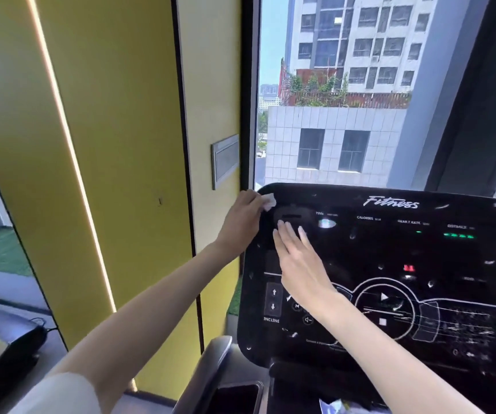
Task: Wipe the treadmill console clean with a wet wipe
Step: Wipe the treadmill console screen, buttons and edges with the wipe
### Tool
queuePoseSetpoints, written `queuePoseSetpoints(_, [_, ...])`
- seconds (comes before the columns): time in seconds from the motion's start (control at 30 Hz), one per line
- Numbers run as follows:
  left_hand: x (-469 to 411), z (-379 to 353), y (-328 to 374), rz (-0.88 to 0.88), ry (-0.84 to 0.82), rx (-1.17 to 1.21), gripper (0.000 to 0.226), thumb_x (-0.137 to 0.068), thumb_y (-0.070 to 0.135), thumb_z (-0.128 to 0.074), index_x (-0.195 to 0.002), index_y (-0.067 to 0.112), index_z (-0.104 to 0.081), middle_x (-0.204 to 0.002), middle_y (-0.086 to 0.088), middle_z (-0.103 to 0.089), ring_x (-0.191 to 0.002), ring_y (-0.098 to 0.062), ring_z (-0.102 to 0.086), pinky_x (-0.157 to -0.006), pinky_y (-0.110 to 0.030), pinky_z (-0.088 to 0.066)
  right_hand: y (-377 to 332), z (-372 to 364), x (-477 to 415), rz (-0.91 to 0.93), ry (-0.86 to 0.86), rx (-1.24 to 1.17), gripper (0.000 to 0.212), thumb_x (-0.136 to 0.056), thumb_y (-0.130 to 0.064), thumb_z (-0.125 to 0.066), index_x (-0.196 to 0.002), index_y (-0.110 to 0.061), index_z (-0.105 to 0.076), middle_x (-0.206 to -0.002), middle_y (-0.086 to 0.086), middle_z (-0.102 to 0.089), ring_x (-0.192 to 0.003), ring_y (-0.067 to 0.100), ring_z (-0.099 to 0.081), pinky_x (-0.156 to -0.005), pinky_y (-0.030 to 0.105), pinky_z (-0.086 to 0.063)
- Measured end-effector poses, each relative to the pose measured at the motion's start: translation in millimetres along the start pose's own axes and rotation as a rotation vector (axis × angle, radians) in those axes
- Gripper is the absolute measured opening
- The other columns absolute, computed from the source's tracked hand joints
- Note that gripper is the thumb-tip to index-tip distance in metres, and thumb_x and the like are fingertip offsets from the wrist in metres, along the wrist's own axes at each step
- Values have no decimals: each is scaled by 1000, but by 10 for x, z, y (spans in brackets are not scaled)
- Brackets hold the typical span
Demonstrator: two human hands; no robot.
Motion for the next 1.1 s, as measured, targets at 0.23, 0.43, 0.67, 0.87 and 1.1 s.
queuePoseSetpoints(0.23, [-35,-7,99,-260,-313,-59,20,-85,-8,-53,-102,-1,-62,-96,-14,-57,-89,-20,-50,-78,-25,-43,-17,-80,-11,50,17,97,66,-65,-4,-64,-126,13,-47,-133,30,-46,-127,38,-43,-105,49,-35])
queuePoseSetpoints(0.43, [-18,26,102,-82,-234,28,16,-87,-1,-54,-100,1,-63,-95,-12,-58,-87,-15,-52,-76,-20,-42,0,-102,0,79,15,187,64,-77,-13,-51,-135,9,-37,-142,27,-38,-133,36,-35,-111,46,-28])
queuePoseSetpoints(0.67, [81,117,-8,69,-211,15,18,-87,-5,-53,-100,1,-64,-93,-12,-57,-84,-13,-51,-75,-17,-39,47,-146,6,94,87,114,57,-76,-2,-40,-132,10,-41,-140,27,-40,-131,35,-38,-108,46,-32])
queuePoseSetpoints(0.87, [84,99,-18,97,-186,9,20,-86,-7,-55,-101,0,-66,-92,-10,-56,-82,-19,-55,-74,-9,-38,60,-127,5,100,100,57,56,-76,0,-44,-132,10,-43,-139,27,-40,-131,36,-38,-109,46,-31])
queuePoseSetpoints(1.1, [117,166,0,200,-110,80,14,-86,-1,-60,-99,-2,-67,-89,-13,-60,-72,-3,-51,-71,-1,-35,98,-61,22,65,117,-169,67,-62,18,-55,-128,14,-44,-137,31,-41,-130,39,-38,-108,51,-31])
Point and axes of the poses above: each hand's wrist, its own x-axis away from the middle knuckle, its own z-axis out of the back of the hand, y = z × x, the point moved 4 cm from there along -x, towards the middle knuckle
